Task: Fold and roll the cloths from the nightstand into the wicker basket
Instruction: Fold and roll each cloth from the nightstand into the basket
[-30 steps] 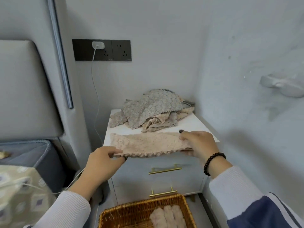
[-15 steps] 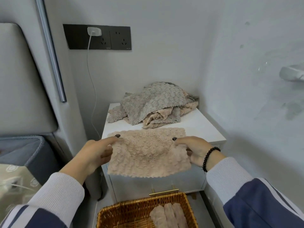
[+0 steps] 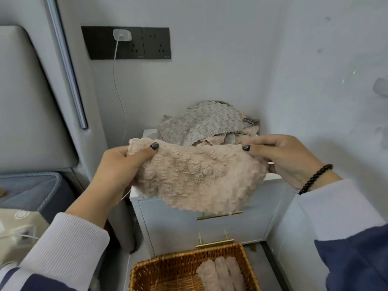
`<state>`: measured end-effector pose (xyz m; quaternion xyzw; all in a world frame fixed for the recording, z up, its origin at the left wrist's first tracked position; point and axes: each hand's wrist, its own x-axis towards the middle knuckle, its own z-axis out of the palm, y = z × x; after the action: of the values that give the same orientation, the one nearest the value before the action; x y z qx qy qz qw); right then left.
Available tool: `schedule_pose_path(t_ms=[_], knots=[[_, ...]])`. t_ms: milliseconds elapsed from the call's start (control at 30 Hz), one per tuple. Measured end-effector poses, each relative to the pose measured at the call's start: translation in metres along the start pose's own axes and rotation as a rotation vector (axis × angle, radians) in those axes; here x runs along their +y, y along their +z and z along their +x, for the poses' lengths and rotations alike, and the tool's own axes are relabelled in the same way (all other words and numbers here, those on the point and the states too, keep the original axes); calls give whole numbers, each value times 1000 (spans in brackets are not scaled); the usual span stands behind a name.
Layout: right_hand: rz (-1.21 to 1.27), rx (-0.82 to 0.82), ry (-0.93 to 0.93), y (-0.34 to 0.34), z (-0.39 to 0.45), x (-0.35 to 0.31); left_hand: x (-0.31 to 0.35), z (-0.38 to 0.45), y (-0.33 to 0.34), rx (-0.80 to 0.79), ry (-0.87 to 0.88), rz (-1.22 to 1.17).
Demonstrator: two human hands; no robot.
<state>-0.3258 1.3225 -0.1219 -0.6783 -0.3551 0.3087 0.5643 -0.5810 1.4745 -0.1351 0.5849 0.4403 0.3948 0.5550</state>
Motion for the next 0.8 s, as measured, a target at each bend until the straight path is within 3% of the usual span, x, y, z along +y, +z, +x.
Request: schedule_pose_path(t_ms=[100, 267, 400, 600, 800], knots=[[23, 30, 29, -12, -17, -8, 11, -16, -10, -98, -81, -119], [-13, -102, 180, -21, -26, -1, 3, -26, -25, -250, -217, -68], [14, -9, 207, -5, -5, 21, -16, -4, -14, -153, -239, -74], [-96, 109, 103, 28, 39, 68, -54, 32, 1, -64, -234, -14], [-118, 179, -1, 41, 64, 72, -56, 52, 6, -4, -126, -16]])
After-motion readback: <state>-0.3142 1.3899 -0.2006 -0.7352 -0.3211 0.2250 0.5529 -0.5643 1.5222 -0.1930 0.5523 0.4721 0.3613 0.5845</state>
